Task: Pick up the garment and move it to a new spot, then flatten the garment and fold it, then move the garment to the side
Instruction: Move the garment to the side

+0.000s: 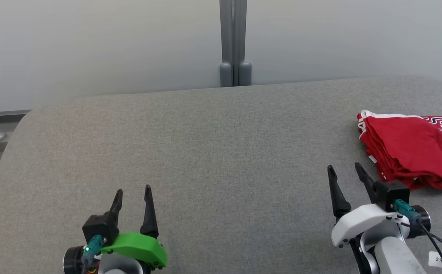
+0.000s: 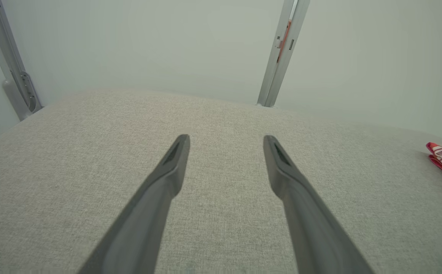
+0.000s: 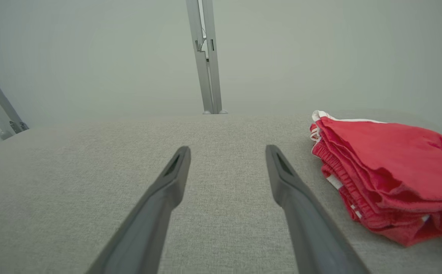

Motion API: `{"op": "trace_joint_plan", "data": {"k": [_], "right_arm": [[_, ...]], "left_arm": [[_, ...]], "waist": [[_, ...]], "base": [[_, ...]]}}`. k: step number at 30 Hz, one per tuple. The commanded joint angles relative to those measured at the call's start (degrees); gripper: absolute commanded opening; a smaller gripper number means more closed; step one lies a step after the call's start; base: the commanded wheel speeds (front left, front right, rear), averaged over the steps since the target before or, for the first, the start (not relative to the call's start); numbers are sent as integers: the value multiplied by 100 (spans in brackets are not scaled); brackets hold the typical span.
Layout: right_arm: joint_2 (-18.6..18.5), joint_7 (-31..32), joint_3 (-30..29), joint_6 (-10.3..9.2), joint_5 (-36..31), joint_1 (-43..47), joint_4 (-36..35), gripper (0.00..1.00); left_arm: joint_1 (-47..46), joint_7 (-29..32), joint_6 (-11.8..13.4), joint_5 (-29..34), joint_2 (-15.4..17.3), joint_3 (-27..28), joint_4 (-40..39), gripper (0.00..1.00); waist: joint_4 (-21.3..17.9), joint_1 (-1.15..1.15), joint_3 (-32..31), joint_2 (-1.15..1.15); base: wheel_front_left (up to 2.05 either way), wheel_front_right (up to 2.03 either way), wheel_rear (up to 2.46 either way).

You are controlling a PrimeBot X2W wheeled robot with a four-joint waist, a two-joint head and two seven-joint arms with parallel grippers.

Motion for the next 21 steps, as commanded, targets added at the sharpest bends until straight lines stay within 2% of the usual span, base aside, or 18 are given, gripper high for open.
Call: {"op": "trace_joint_plan", "data": {"k": [1,8,21], "right_arm": [[-2,72,89,-11,141,193,-206,100],[-6,253,288,-11,499,629,-842,100],[-3,395,309,-11,456,787,-1143,100]], "left_arm": [[131,-16,-24,30,-6,12,-45,100],[345,-17,-3,-19,-30,50,-129,100],[231,-18,-58,-69,-41,146,-219,100]], "waist": [[6,0,-8,0],[0,0,-14,0],[22,0,39,0]], "base": [[0,0,0],[0,0,0],[0,0,0]]}}
